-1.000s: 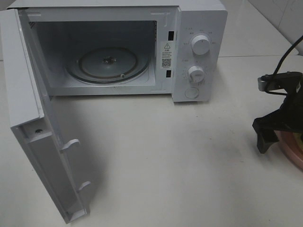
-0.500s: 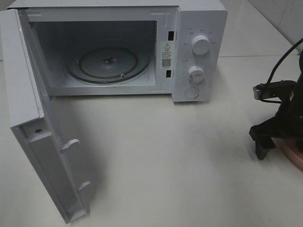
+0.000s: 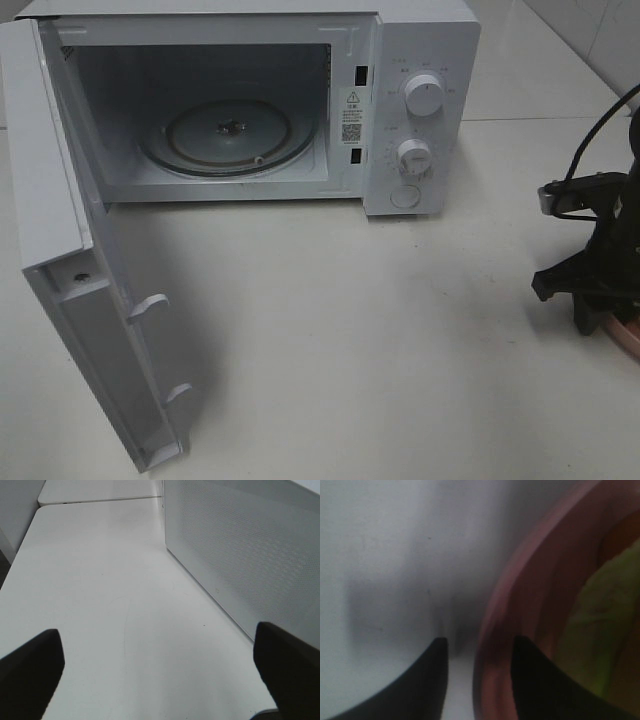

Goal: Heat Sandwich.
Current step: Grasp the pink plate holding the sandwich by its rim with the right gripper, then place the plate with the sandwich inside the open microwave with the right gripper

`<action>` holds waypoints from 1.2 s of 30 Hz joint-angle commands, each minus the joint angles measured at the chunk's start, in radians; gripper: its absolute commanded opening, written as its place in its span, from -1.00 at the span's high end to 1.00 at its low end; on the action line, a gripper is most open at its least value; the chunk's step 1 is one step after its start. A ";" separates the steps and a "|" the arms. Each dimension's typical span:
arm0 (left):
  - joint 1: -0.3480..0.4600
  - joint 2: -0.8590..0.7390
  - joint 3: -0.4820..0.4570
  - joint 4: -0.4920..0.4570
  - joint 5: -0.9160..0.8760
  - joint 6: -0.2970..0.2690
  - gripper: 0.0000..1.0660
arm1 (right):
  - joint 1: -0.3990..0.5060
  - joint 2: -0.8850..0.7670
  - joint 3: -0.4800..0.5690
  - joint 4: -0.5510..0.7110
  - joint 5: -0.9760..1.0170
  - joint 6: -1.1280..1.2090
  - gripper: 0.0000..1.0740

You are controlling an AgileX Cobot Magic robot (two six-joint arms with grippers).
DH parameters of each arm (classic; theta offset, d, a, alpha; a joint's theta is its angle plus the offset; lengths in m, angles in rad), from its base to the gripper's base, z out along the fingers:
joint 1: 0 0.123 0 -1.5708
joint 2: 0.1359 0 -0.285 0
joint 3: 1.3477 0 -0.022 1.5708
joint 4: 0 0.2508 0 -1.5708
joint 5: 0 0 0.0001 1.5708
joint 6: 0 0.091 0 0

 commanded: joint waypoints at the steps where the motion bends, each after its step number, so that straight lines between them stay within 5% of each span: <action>1: -0.005 -0.026 0.003 -0.007 -0.004 -0.003 -0.83 | -0.006 0.003 -0.003 -0.050 0.010 0.053 0.80; 3: -0.005 -0.026 0.003 -0.007 -0.004 -0.003 -0.83 | -0.006 0.003 -0.003 -0.067 0.012 0.078 1.00; 20: -0.005 -0.026 0.003 -0.007 -0.004 -0.003 -0.83 | 0.004 0.003 -0.003 -0.095 0.045 0.111 1.00; 36: -0.005 -0.026 0.003 -0.007 -0.004 -0.003 -0.83 | 0.147 0.001 -0.007 -0.305 0.205 0.297 1.00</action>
